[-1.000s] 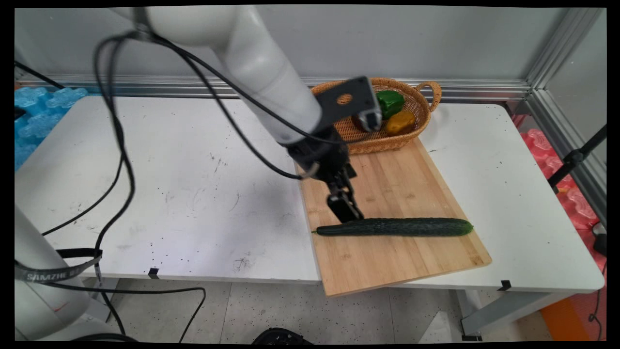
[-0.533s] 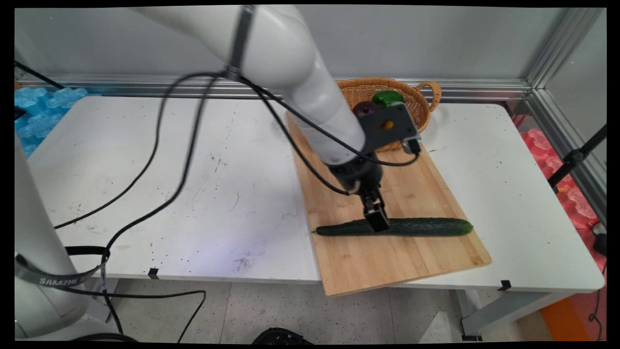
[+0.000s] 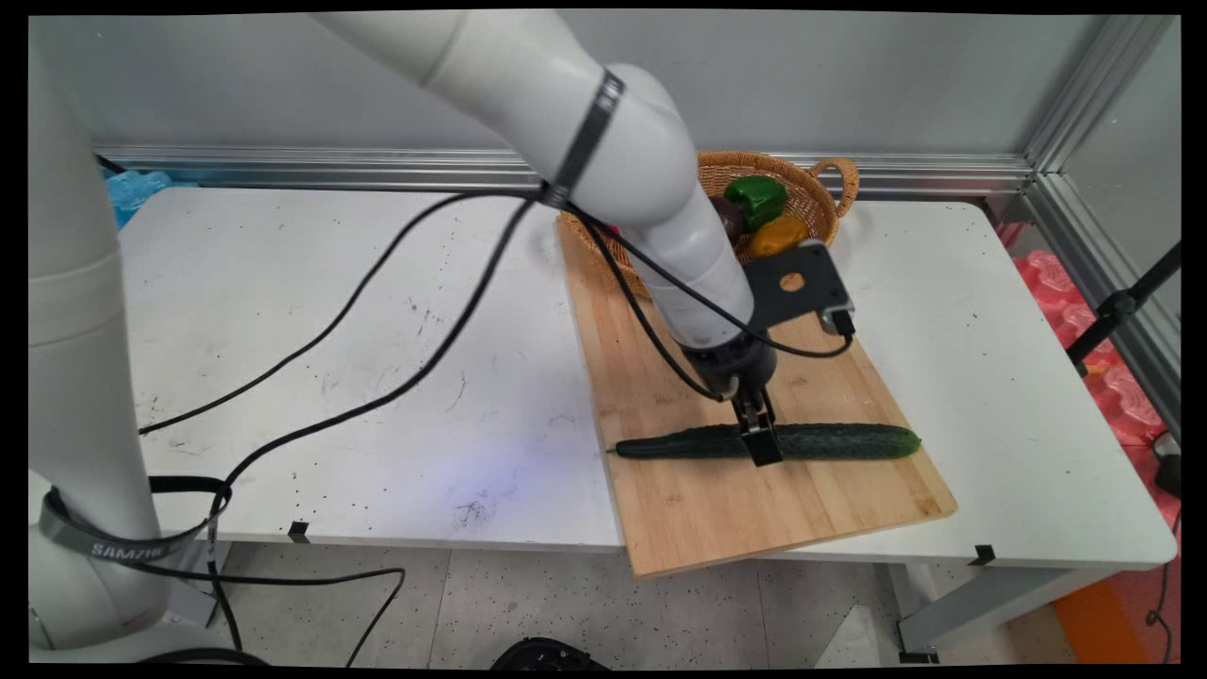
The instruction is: Pick up the cucumber from the cutting board, then place the picked object in the vegetable basket
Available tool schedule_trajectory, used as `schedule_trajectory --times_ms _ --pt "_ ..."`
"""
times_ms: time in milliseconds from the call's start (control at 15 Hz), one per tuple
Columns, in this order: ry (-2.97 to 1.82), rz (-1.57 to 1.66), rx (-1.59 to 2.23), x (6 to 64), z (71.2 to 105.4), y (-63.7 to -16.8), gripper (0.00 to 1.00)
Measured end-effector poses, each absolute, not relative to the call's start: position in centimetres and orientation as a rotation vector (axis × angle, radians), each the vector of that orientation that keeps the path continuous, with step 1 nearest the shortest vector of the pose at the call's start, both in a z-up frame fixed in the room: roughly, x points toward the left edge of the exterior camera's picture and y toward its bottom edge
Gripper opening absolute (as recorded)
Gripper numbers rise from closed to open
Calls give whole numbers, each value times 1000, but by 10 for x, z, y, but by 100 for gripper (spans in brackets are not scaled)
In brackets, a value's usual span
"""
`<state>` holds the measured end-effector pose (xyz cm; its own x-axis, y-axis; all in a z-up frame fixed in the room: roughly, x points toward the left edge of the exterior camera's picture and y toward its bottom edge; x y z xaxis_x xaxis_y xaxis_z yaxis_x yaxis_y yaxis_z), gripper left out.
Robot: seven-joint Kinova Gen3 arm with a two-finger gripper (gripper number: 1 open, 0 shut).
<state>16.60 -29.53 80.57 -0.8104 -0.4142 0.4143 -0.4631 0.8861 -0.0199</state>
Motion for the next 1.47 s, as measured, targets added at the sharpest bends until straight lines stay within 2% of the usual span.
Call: schedule_trajectory --times_ms 400,467,800,1000,1133,1467 --pt "-2676 153 628 152 784 -300 100" --pt "-2677 151 625 150 783 -300 0" --pt "-2670 141 600 147 784 -299 0" --pt "-2656 133 587 153 797 -294 0" --pt "-2645 132 579 161 811 -291 0" --pt "-2592 171 580 195 874 -290 0"
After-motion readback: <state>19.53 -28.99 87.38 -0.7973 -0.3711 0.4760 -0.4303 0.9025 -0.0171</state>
